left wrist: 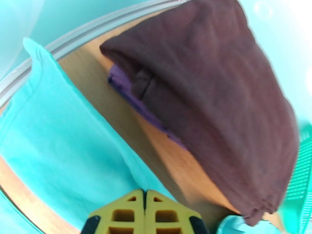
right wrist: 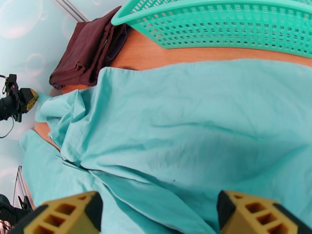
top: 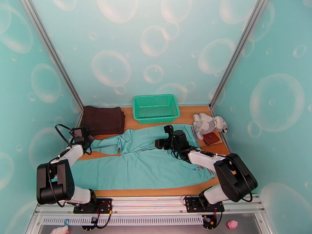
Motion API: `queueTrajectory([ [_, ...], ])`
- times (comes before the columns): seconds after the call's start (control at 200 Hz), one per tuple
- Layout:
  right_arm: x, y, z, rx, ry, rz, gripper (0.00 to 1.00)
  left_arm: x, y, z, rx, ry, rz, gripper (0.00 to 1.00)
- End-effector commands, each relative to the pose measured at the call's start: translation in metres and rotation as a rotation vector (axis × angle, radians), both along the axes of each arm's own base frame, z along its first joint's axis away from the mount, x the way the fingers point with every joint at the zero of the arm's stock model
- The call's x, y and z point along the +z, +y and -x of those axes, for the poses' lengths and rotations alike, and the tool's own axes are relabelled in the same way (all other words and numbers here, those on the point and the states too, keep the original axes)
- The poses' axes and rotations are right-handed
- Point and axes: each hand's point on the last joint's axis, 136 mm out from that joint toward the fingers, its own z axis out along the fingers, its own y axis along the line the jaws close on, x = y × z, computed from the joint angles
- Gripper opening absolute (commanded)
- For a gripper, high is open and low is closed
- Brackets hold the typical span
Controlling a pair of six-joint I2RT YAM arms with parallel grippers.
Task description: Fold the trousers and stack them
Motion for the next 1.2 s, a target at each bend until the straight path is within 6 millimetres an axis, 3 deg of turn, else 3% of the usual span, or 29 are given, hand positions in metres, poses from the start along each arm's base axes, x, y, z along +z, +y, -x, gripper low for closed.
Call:
queueTrajectory([
  [0.0, 0.005, 0.006, -0.003, 0.018, -0.008, -0.004, 0.82, 0.026, 0.004, -0.018, 0.012, -0.039, 0.03, 0.0],
  [0.1, 0.003, 0.006, -0.004, 0.016, -0.004, -0.002, 0.82, 0.046, 0.014, -0.05, 0.018, -0.073, 0.014, 0.0],
  [0.19, 0.001, 0.006, -0.005, 0.016, 0.001, 0.003, 0.82, 0.049, 0.025, -0.079, 0.036, -0.063, 0.011, 0.0],
  [0.27, -0.002, 0.007, -0.005, 0.018, 0.007, 0.006, 0.82, 0.04, 0.031, -0.108, 0.048, -0.05, 0.026, 0.12],
  [0.35, -0.003, 0.009, -0.005, 0.024, 0.011, 0.008, 0.82, 0.033, 0.021, -0.143, -0.025, -0.09, 0.049, 0.18],
  [0.395, -0.004, 0.01, -0.005, 0.027, 0.013, 0.011, 0.82, 0.028, 0.014, -0.157, -0.06, -0.09, 0.064, 0.3],
  [0.44, -0.006, 0.01, -0.005, 0.027, 0.015, 0.017, 0.82, 0.024, 0.004, -0.172, -0.124, -0.086, 0.067, 0.33],
  [0.55, -0.008, 0.012, -0.004, 0.033, 0.019, 0.021, 0.82, 0.02, -0.012, -0.189, -0.234, -0.067, -0.002, 0.46],
  [0.655, -0.009, 0.014, -0.004, 0.039, 0.022, 0.025, 0.82, 0.038, -0.012, -0.175, -0.24, -0.113, -0.1, 0.48],
  [0.72, -0.01, 0.016, -0.004, 0.045, 0.026, 0.026, 0.82, 0.056, -0.007, -0.146, -0.196, -0.181, -0.147, 0.49],
  [0.775, -0.011, 0.017, -0.003, 0.05, 0.03, 0.028, 0.82, 0.061, 0.003, -0.11, -0.103, -0.202, -0.169, 0.5],
  [0.86, -0.01, 0.019, -0.003, 0.057, 0.027, 0.023, 0.82, 0.051, 0.022, -0.059, 0.025, -0.176, -0.18, 0.52],
  [0.935, -0.007, 0.021, -0.002, 0.064, 0.024, 0.017, 0.82, 0.024, 0.034, -0.035, 0.059, -0.064, -0.143, 0.52],
  [1.06, -0.002, 0.021, 0.0, 0.063, 0.003, 0.014, 0.82, -0.031, 0.022, -0.04, -0.086, 0.063, 0.011, 0.48],
  [1.195, -0.007, 0.02, -0.002, 0.058, 0.012, 0.022, 0.82, -0.058, -0.007, -0.056, -0.206, 0.055, 0.138, 0.46],
])
